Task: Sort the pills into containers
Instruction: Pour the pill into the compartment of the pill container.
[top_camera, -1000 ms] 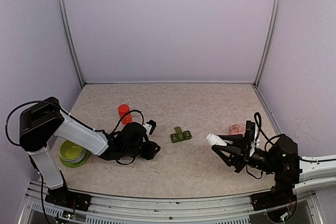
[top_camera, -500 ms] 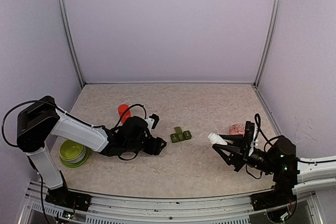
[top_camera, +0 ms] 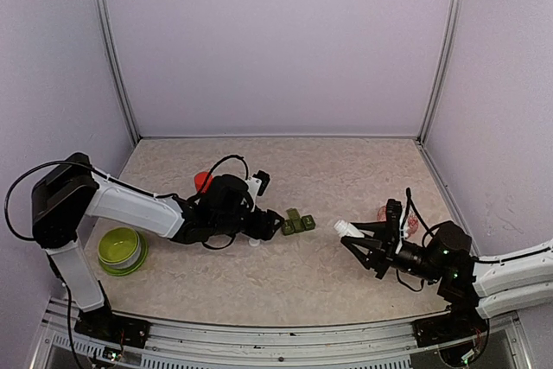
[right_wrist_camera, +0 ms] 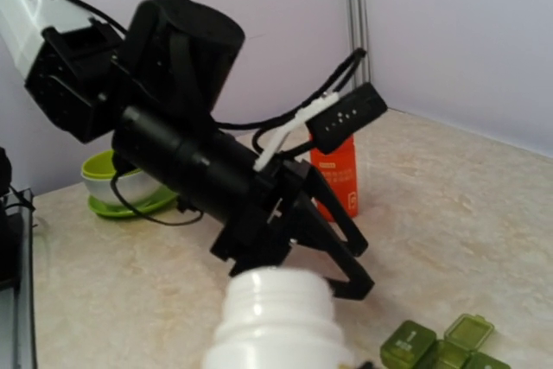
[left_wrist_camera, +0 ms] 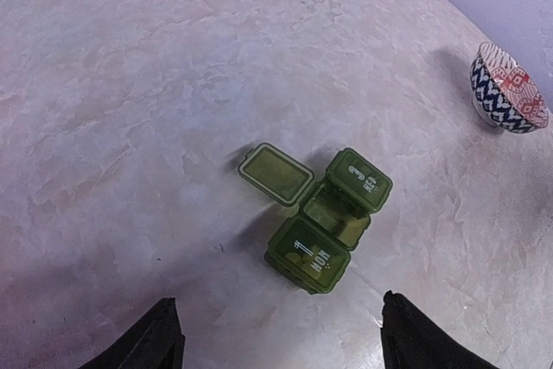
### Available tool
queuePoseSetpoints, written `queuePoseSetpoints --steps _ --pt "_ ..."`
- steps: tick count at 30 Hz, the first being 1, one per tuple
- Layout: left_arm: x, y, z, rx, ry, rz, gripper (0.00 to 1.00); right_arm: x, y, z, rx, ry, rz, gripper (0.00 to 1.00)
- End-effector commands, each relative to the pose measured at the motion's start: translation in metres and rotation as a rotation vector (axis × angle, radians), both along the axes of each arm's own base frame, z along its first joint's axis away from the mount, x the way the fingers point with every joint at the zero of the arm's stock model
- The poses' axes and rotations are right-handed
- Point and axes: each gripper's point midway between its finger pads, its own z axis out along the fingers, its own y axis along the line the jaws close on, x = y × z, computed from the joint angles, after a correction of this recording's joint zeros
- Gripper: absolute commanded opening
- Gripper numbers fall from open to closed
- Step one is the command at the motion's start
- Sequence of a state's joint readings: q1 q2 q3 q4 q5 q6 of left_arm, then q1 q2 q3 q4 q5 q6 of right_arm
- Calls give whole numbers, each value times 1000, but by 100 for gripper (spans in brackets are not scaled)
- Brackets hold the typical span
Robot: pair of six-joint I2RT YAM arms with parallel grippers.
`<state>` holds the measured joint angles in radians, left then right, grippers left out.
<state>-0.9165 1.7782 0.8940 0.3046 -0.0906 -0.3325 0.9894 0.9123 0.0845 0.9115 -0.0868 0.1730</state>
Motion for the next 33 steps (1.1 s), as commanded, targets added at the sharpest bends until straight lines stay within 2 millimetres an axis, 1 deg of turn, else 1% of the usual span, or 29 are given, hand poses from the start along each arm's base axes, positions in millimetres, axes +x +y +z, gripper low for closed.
queuePoseSetpoints --steps 1,4,5,7,9,10,16,21,24,28,33 --pt "6 -10 26 -51 -19 -55 81 5 0 12 64 -28 13 3" --pt "8 -14 34 -65 -18 -83 87 12 4 7 66 -19 15 3" --pt "9 -15 36 -66 -18 -89 89 14 6 2 54 -10 14 3" --pt "11 -17 38 -66 -19 -97 92 20 11 -2 45 -5 10 3" --pt "13 -18 39 -68 -14 -104 98 24 15 -7 40 0 10 3" --pt "14 -19 40 -69 -12 -110 99 27 17 -11 37 8 7 3" --pt "19 -18 41 -52 -2 -126 99 43 25 -28 36 41 -10 3" --pt "19 -20 33 -39 1 -154 99 54 40 -42 14 73 6 4" --pt "17 -21 30 -66 -3 -173 99 61 45 -49 4 88 -1 4" --pt "14 -21 30 -110 -17 -199 99 72 47 -57 -12 106 -21 4" --pt "15 -13 28 -124 -28 -191 99 82 49 -68 -35 132 -38 4"
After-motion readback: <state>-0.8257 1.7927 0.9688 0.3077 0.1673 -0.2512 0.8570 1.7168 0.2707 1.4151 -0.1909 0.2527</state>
